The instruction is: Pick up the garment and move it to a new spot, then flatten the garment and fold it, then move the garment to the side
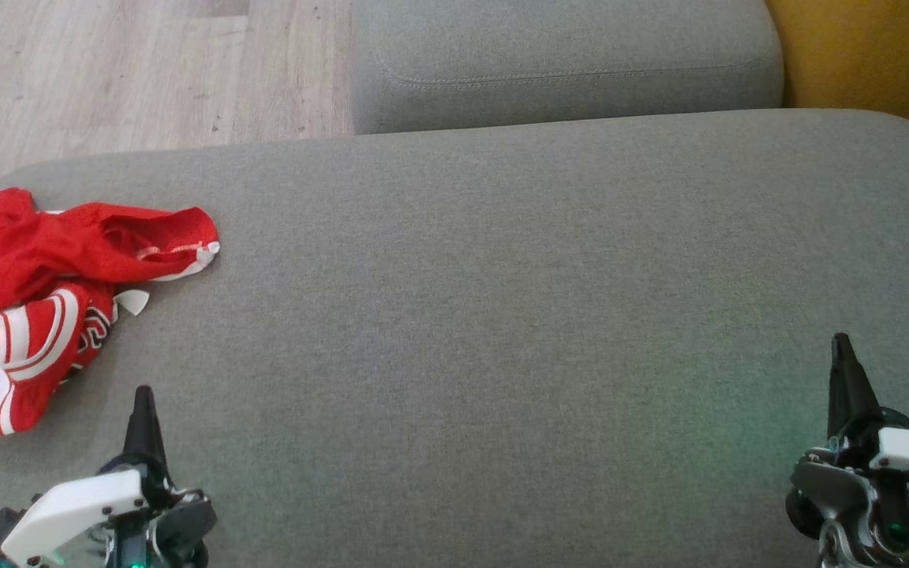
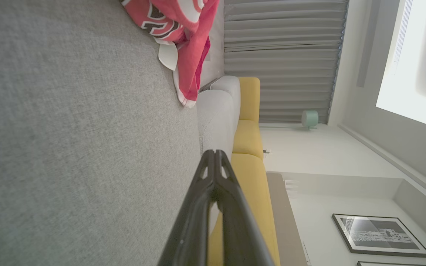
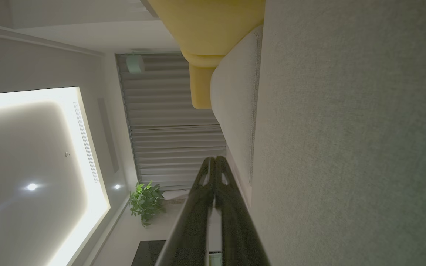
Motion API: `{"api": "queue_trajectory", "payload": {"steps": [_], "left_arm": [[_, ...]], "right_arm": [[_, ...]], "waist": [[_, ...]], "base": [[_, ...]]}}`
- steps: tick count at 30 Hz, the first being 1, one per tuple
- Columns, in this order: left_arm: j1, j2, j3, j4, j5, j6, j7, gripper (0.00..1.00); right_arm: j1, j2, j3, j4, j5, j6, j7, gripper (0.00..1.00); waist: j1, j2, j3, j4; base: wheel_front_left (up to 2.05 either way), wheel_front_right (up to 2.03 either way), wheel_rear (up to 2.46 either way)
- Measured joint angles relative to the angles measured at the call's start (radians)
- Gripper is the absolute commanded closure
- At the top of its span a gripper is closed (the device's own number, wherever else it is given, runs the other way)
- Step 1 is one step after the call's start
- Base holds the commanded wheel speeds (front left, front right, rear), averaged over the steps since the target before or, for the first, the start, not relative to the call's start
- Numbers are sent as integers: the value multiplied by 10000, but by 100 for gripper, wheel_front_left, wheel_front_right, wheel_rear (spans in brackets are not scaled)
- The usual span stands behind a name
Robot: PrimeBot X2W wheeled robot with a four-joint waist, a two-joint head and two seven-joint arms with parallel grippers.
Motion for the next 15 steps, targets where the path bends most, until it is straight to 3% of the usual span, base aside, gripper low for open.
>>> {"api": "queue_trajectory", "payload": {"steps": [15], "left_arm": [[0,0,0,0,0,0,0,100]], "right_arm": [[0,0,0,0,0,0,0,100]], "waist": [[0,0,0,0]], "base": [[0,0,0]]}}
